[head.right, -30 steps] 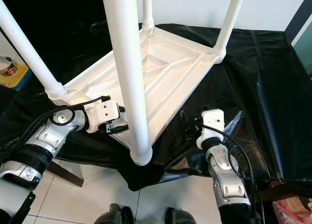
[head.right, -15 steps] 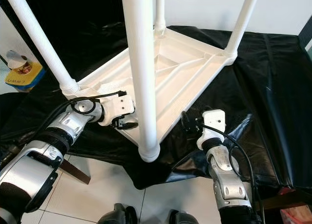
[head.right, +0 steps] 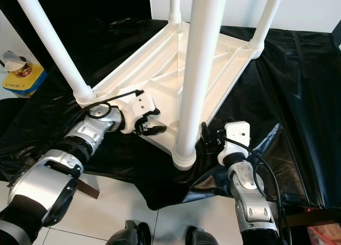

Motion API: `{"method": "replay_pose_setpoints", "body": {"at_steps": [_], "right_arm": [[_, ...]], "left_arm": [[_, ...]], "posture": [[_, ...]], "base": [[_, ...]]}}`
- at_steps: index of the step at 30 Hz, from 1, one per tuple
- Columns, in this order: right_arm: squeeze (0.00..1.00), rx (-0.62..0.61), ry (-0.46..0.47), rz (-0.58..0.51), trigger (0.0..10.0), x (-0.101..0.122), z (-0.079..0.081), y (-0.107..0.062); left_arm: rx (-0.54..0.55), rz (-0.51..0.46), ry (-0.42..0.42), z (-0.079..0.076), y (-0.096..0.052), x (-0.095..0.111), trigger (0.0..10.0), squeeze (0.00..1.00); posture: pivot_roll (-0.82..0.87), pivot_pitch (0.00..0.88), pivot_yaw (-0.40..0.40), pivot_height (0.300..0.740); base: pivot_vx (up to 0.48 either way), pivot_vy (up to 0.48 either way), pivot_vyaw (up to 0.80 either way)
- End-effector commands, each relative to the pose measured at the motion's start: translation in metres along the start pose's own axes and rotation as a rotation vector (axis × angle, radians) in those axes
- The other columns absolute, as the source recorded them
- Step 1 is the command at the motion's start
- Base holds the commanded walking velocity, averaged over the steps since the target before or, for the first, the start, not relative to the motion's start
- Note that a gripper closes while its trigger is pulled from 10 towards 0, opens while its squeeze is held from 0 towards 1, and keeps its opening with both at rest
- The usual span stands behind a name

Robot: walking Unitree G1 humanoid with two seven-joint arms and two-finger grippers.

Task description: Building children table

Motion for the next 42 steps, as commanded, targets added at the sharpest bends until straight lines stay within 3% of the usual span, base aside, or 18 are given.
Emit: {"method": "replay_pose_setpoints", "body": {"at_steps": [1, 6, 9, 17, 29, 32, 34, 38, 42], "right_arm": [[0.0, -0.001, 0.018, 0.006, 10.0, -0.002, -0.002, -0.004], [0.0, 0.006, 0.025, -0.01, 10.0, -0.001, -0.004, -0.008], [0.0, 0.018, 0.025, -0.014, 10.0, -0.001, -0.003, -0.012], [0.0, 0.024, 0.031, -0.017, 10.0, 0.001, -0.001, -0.012], [0.0, 0.044, 0.025, -0.013, 10.0, 0.001, -0.001, -0.016], [0.0, 0.047, 0.021, -0.011, 10.0, 0.002, -0.002, -0.017], [0.0, 0.053, 0.016, -0.012, 10.0, 0.002, -0.002, -0.017], [0.0, 0.056, 0.011, -0.012, 10.0, 0.003, -0.003, -0.018], [0.0, 0.056, 0.009, -0.01, 10.0, 0.003, -0.002, -0.02]], "left_arm": [[0.09, -0.021, -0.01, 0.008, -0.005, -0.004, 10.0, 0.0], [0.041, 0.003, -0.007, 0.006, -0.006, -0.007, 10.0, 0.0], [-0.059, 0.067, 0.073, -0.003, -0.006, -0.012, 10.0, 0.0], [0.025, 0.157, 0.238, 0.01, -0.004, -0.006, 10.0, 0.0], [0.065, 0.117, 0.328, 0.023, -0.003, 0.034, 10.0, 0.0], [0.005, 0.125, 0.315, 0.017, 0.0, 0.034, 10.0, 0.0], [-0.097, 0.124, 0.225, 0.007, 0.004, 0.03, 10.0, 0.0], [-0.226, 0.179, 0.177, -0.004, 0.005, 0.019, 10.0, 0.0], [-0.276, 0.193, 0.133, -0.009, 0.005, 0.015, 10.0, 0.0]], "posture": [[-0.1, 0.174, 0.039, 0.74], [-0.09, 0.176, 0.036, 0.74], [-0.09, 0.177, 0.035, 0.74], [-0.09, 0.185, 0.033, 0.74], [-0.12, 0.195, 0.027, 0.74], [-0.13, 0.197, 0.026, 0.74], [-0.13, 0.199, 0.027, 0.74], [-0.15, 0.203, 0.032, 0.74], [-0.15, 0.206, 0.034, 0.74]], "base": [[0.0, 0.0, 0.0], [0.0, 0.0, 0.0], [0.0, 0.0, 0.0], [0.0, 0.0, 0.0], [0.0, 0.0, 0.0], [0.0, 0.0, 0.0], [0.0, 0.0, 0.0], [0.0, 0.0, 0.0], [0.0, 0.0, 0.0]]}}
Point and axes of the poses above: a point about 5 cm out from each wrist's last joint towards the gripper, its own y axis pointing out of the wrist towards the gripper, its own x axis along the axis of the wrist's last joint, z = x × y, the point moved 2 cm from there along y, pointing out of the wrist towards the gripper, and after that the axes turned 14 degrees about -y, right-handed, at the moved point
